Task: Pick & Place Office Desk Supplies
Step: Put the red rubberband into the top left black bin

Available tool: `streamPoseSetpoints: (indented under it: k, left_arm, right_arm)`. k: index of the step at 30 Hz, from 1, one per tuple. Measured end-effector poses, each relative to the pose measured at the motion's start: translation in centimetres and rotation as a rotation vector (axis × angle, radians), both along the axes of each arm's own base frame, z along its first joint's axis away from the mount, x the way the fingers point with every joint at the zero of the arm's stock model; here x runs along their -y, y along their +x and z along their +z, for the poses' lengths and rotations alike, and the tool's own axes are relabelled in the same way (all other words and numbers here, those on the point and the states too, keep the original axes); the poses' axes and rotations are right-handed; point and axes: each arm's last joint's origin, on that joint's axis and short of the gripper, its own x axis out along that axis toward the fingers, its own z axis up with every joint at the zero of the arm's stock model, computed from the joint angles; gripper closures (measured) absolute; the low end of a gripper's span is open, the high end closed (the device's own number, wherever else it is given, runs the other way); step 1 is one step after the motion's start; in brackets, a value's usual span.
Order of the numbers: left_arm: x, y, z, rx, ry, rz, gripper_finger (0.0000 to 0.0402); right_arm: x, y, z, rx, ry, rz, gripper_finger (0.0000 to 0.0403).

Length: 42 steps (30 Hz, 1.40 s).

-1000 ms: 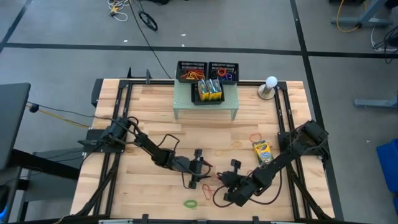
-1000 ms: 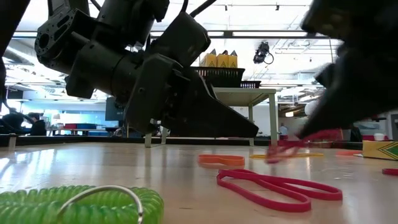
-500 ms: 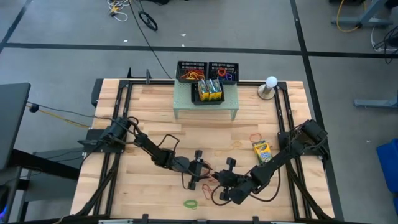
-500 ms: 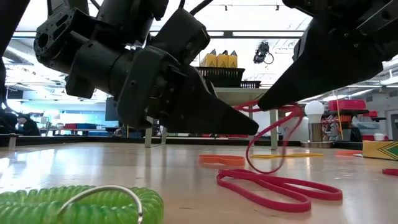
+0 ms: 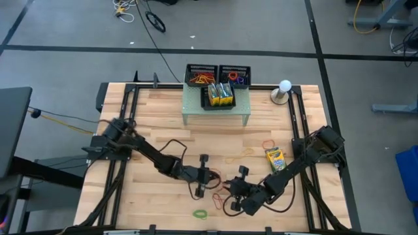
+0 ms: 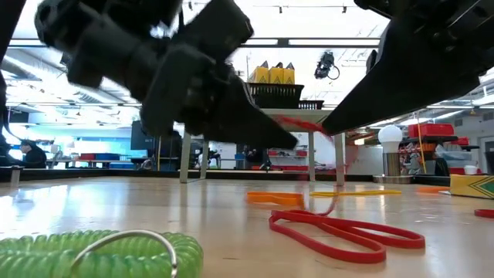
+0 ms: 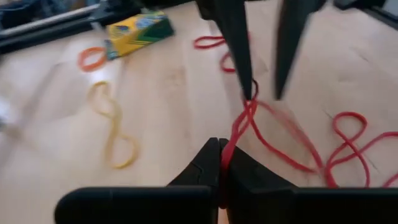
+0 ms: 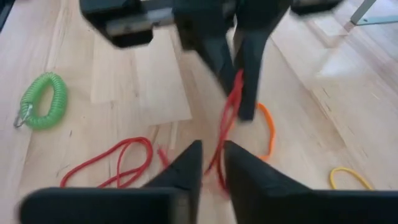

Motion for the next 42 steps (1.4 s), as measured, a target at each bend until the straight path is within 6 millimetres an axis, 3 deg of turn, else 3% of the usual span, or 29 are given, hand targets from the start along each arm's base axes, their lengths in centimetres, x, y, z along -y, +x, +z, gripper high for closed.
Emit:
streamPoseSetpoints:
  k: [6,10,17,23,27,33,38,42]
  left_arm:
    - [-0.2,-1.5,3.9,-0.025,0.068,0.119,0.0396]
    - [-1.3,-3.2,8.0,-0.005,0.117,0.254,0.0396]
    - [-5.2,-7.4,16.2,0.127,0.153,0.502,0.0396]
    - [-11.6,-10.1,21.4,0.232,0.226,0.725,0.0395]
    - [-17.6,-10.8,22.7,0.267,0.254,0.864,0.0395]
    - [-25.6,-11.2,22.6,0.344,0.172,0.843,0.0395]
    - [-30.2,-10.8,22.9,0.389,0.057,0.800,0.0395]
    - [-32.5,-9.4,22.2,0.345,0.018,0.769,0.0395]
  right_arm:
    - [-0.7,-0.6,0.1,0.028,-0.027,-0.009,0.0237]
    - [-1.3,-1.1,0.1,0.029,-0.029,0.010,0.0212]
    - [-1.5,-1.3,0.1,0.029,-0.029,0.019,0.0255]
    - [-1.3,-1.1,0.1,0.030,-0.029,0.010,0.0318]
    - [-1.3,-1.1,0.1,0.031,-0.030,0.009,0.0348]
    - [-1.2,-1.0,0.1,0.029,-0.036,0.011,0.0376]
    - [-1.1,-0.9,0.1,0.025,-0.050,0.016,0.0387]
    - [-1.0,-0.9,0.1,0.024,-0.052,0.015,0.0389]
